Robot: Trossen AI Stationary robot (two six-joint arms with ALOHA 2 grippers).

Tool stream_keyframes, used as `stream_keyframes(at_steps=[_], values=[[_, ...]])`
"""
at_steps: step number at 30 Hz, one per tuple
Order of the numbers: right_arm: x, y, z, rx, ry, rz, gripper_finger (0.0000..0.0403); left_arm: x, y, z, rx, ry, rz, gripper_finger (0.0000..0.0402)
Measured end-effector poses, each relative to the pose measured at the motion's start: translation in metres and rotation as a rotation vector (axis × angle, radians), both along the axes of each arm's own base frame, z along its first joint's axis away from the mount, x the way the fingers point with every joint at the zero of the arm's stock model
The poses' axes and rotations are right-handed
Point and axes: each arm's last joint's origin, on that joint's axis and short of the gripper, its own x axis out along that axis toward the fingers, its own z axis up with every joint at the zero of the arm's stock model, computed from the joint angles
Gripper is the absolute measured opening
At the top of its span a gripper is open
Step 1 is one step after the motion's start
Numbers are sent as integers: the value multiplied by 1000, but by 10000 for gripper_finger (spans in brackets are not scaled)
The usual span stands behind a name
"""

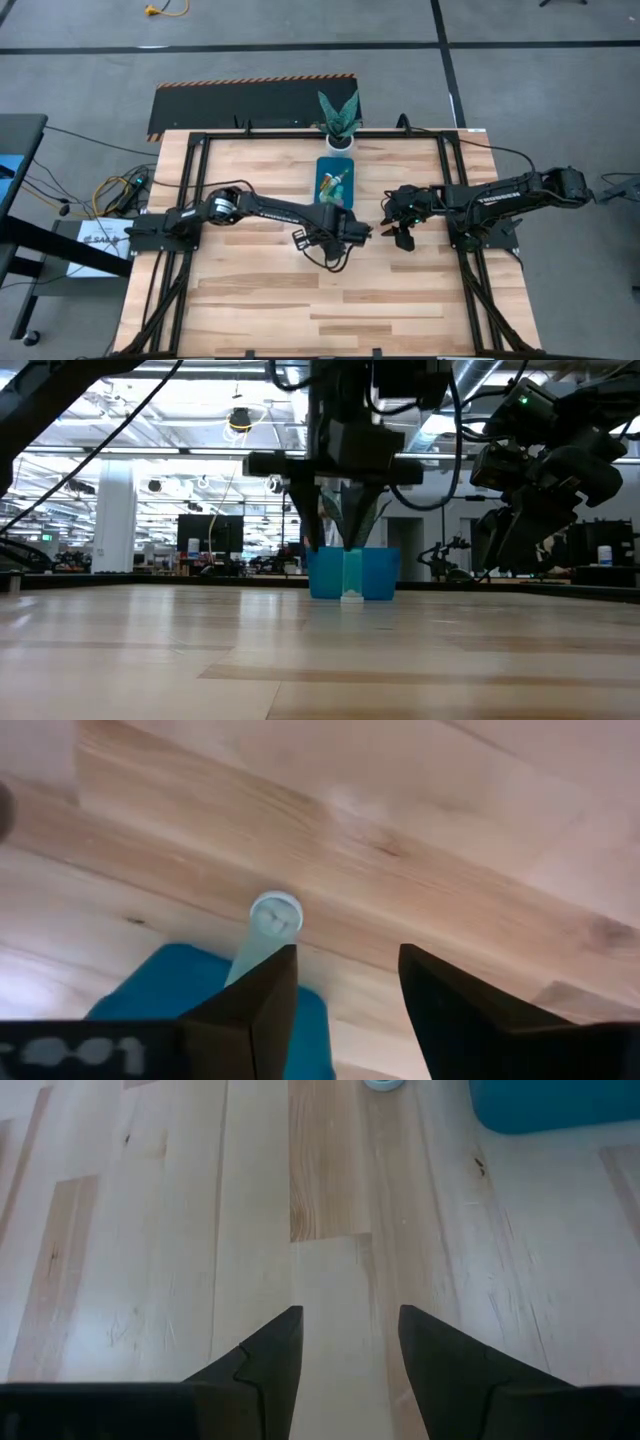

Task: Pick and place pill bottles into a basket
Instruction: Put the blue pill bottle into the blue bin

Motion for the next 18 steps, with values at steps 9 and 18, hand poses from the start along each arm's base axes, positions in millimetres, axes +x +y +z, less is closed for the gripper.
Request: stream_keyframes(at_steps=[9, 18], values=[[0, 0, 0, 0, 0, 0, 159, 4, 2, -1, -1, -37, -4, 172], [0, 0, 0, 0, 0, 0, 159, 13, 7, 0, -6, -116, -35, 172]])
